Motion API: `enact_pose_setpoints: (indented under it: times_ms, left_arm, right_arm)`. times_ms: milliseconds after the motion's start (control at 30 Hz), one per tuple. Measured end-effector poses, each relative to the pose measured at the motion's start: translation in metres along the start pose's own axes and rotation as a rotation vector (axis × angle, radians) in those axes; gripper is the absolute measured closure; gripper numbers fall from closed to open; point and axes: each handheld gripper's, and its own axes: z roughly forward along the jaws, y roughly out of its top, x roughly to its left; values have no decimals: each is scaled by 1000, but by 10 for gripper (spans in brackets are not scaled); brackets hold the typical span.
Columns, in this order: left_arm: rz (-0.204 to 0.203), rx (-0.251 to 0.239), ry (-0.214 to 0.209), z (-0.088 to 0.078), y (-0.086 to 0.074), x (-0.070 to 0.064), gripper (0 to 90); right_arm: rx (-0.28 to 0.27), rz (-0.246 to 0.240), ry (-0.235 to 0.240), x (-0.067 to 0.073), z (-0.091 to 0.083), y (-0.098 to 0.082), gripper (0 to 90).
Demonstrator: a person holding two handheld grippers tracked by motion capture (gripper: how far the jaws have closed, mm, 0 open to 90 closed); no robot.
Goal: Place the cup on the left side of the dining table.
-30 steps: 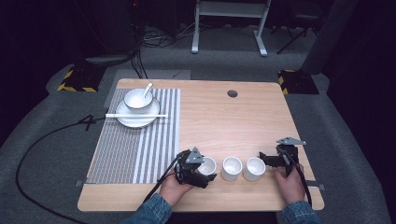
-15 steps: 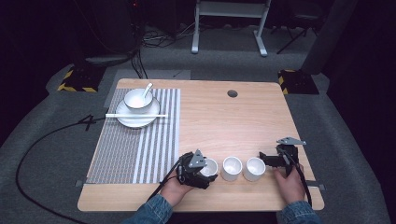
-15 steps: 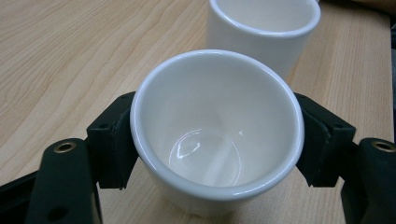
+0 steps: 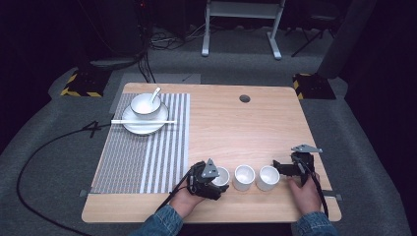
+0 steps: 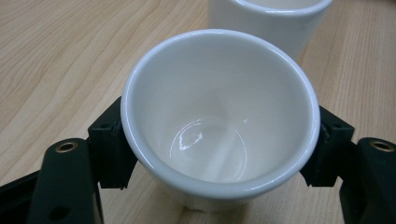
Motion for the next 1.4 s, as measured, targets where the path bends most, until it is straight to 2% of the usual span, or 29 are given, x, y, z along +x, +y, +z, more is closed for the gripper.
enact_pose_setpoints:
  times_ms: [67,133,300,533,733,967,1400]
  left_arm:
    - [-13,-6,-16,-1,1,0,274]
    - [5,-11,-6,-4,4,-2,275]
    - [15,-15,-1,-11,11,-5,274]
    - [10,-40,10,-26,19,-3,274]
    - [11,-41,17,-37,26,-2,274]
    - [-2,-58,33,-50,29,4,274]
    - [-47,-113,77,-76,38,23,274]
  right_arm:
    - [0,0,0,0,0,0,28]
    - [0,-1,0,0,0,0,28]
    - [0,-1,0,0,0,0,28]
    - [0,0,0,0,0,0,28]
    - [0,0,0,0,0,0,28]
    - [0,0,0,0,0,0,28]
    - [0,0,0,0,0,0,28]
